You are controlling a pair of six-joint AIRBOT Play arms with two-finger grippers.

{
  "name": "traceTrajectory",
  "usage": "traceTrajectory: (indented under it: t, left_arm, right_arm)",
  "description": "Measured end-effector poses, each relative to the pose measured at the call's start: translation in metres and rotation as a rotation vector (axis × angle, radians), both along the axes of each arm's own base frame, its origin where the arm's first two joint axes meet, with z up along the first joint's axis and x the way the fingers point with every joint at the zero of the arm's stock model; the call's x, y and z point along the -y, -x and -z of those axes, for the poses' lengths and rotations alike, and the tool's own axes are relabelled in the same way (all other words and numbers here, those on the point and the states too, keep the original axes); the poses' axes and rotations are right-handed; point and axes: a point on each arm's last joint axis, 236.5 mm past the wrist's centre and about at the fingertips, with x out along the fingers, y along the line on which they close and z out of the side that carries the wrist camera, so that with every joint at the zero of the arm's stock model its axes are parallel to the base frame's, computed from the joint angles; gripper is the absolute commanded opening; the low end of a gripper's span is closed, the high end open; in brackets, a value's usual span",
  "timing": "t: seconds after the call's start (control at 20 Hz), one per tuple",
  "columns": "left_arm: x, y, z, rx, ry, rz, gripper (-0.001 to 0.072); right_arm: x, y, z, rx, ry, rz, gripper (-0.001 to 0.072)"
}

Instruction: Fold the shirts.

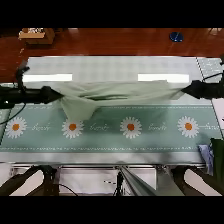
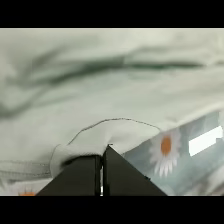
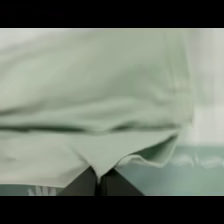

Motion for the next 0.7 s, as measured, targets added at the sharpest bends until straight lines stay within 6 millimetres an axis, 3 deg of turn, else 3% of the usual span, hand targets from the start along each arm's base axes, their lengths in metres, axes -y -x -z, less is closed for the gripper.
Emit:
traceTrajectory:
  t: [0.15, 0.4, 0.55, 0.7]
  left_arm:
    - [-0.004, -0.03, -0.013, 0.057, -0.004, -0.029, 0.0031]
    - [-0.012, -0.074, 0.008, 0.02, 0.008, -0.046, 0.0031]
    - [-0.014, -0.102, 0.018, 0.006, 0.035, -0.054, 0.0031]
    - [-0.017, -0.126, 0.029, -0.004, 0.053, -0.06, 0.0032]
  right_arm:
    - [-0.006, -0.044, -0.003, 0.081, 0.023, 0.028, 0.0026]
    - [-0.012, -0.107, 0.019, 0.118, 0.034, 0.067, 0.0026]
    - [-0.008, -0.132, 0.034, 0.125, 0.041, 0.094, 0.0027]
    - [-0.004, -0.144, 0.051, 0.116, 0.05, 0.109, 0.0026]
